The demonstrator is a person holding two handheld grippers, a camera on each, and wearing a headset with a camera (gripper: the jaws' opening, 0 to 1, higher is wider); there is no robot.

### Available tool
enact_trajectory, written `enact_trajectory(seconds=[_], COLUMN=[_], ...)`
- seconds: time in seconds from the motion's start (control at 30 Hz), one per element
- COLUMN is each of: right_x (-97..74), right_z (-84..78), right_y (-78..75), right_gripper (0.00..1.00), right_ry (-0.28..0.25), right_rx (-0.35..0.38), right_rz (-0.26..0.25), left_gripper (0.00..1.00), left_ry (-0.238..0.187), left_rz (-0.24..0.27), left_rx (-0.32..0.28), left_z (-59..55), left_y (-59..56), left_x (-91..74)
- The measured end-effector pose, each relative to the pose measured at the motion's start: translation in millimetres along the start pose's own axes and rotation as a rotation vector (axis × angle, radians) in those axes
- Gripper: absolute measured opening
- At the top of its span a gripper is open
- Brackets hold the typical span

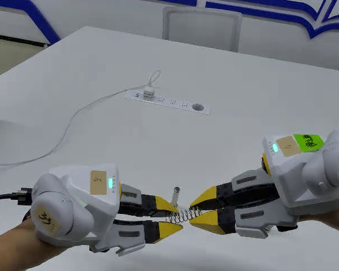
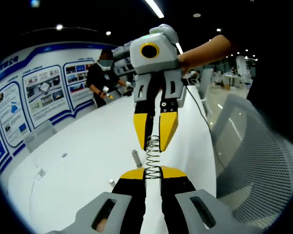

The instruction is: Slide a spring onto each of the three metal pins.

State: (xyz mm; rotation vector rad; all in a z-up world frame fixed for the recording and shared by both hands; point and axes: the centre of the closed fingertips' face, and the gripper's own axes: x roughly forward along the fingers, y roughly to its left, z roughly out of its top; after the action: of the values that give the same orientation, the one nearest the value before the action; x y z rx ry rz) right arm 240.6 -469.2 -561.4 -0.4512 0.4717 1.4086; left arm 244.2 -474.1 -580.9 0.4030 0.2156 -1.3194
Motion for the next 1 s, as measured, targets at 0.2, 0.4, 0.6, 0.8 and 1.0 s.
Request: enact_trajectory(seconds=[0.2,0.4,0.6,0.8,1.0], right_x=[-0.3,-0.8,0.1,1.7,4.8], right_z=[6.3,11.9,22.3,23.4,24.5], right_y=[-2.1,-2.4,-1.5,-3.5,-4.2], right_gripper=[0.11,0.11,0.11,0.10,0.10], right_ry=[-0.031,-0.063,-0.110,-0.108,-0.099], right_rx=[0.032,0.057,0.089,0.093,0.085], right_rz=[-0.012,-0.016,-0.012,-0.022,-0.026], left_gripper=[0.09,0.09,0.09,0.10,0.10], left_ry=[-0.012,-0.021,-0.022,-0.019,-0.012], left_rz=[0.009,0.012,0.016,0.034,0.047], left_rx=[-0.025,-0.035,-0.034,-0.040,-0.038], left_z=[0.7,1.4,2.2,0.7,-1.1], left_y=[2.4,2.4,1.5,5.0,6.7], left_x=[0.6,1.5,4.4,3.2,2.5])
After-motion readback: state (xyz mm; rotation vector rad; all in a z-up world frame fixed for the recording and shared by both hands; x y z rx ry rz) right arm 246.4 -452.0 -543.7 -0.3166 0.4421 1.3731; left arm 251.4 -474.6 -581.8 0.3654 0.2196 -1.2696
